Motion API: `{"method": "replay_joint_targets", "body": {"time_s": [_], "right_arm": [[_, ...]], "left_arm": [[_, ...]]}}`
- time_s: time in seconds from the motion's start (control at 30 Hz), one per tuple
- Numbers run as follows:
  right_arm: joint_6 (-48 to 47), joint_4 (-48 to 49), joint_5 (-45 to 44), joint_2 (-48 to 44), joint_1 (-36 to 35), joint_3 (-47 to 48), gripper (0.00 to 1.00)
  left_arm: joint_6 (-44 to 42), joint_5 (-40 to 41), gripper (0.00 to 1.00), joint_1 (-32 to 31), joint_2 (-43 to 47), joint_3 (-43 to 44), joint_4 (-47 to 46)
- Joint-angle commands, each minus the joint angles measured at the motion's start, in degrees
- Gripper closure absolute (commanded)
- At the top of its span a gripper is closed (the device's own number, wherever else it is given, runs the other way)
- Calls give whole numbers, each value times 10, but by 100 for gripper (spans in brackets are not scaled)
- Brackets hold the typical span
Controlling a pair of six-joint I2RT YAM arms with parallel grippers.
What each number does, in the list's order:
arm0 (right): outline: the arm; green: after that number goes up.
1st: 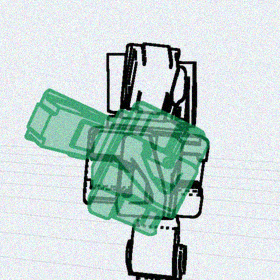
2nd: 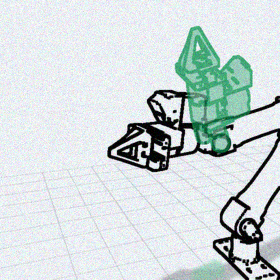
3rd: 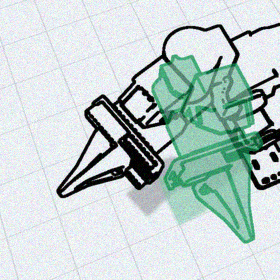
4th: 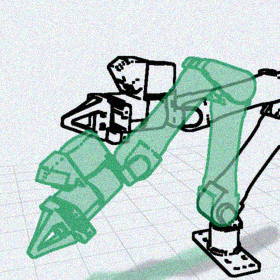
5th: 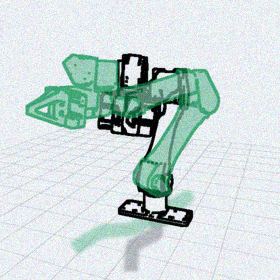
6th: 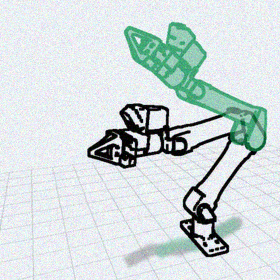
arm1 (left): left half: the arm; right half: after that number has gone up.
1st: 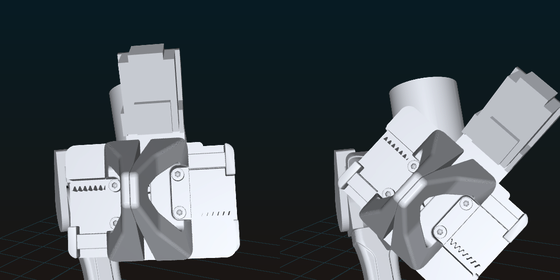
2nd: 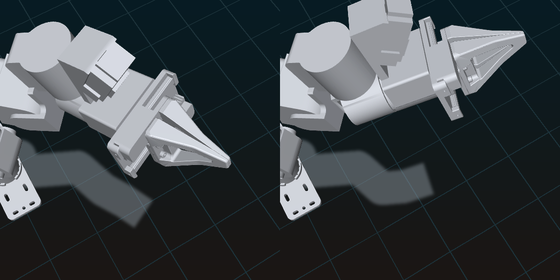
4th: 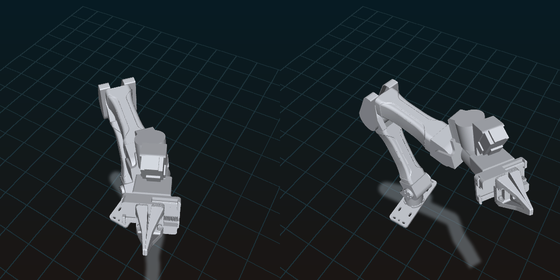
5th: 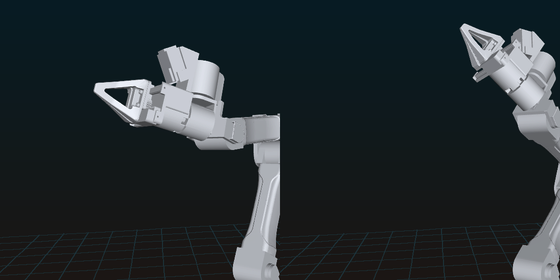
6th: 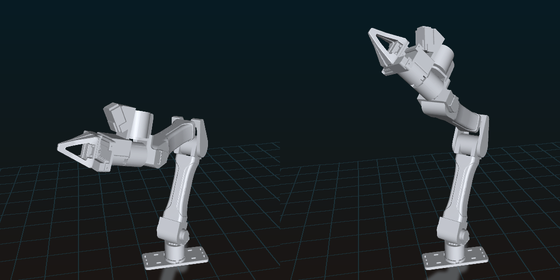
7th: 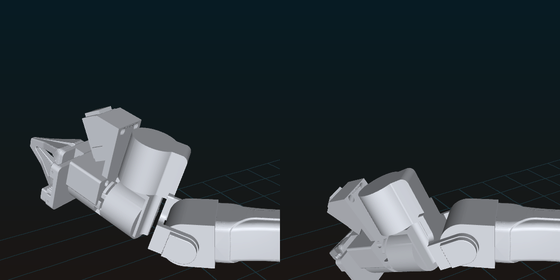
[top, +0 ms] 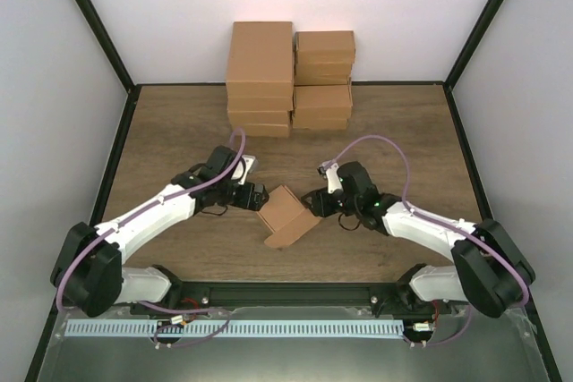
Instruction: Fold the paper box
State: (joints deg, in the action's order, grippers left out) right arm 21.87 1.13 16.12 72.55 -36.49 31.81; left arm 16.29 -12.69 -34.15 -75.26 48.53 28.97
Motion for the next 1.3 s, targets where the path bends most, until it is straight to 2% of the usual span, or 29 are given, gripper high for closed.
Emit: {"method": "replay_joint_targets", "body": {"time_s": [0.0, 0.1, 0.27, 0.4, 0.67, 0.8, 1.1, 1.27], "right_arm": [[-36, 1, 16, 20, 3, 43, 42], [-56, 0, 31, 49, 3, 64, 33], [-63, 7, 82, 101, 3, 90, 31], [-68, 7, 100, 134, 2, 98, 35], [-59, 27, 122, 156, 3, 82, 54], [-53, 37, 127, 159, 3, 80, 55], [-52, 34, 113, 141, 3, 82, 59], [-56, 12, 90, 110, 3, 84, 54]], "left_arm": [[38, 12, 14, 5, 36, -32, -50], [43, 10, 15, 5, 53, -57, -62], [53, 2, 24, 7, 37, -74, -86], [77, -9, 33, 8, 23, -96, -112], [67, -55, 47, 8, -10, -115, -153], [61, -82, 52, 8, -30, -117, -163], [65, -79, 55, 8, -15, -111, -156], [61, -53, 54, 8, 13, -100, -128]]}}
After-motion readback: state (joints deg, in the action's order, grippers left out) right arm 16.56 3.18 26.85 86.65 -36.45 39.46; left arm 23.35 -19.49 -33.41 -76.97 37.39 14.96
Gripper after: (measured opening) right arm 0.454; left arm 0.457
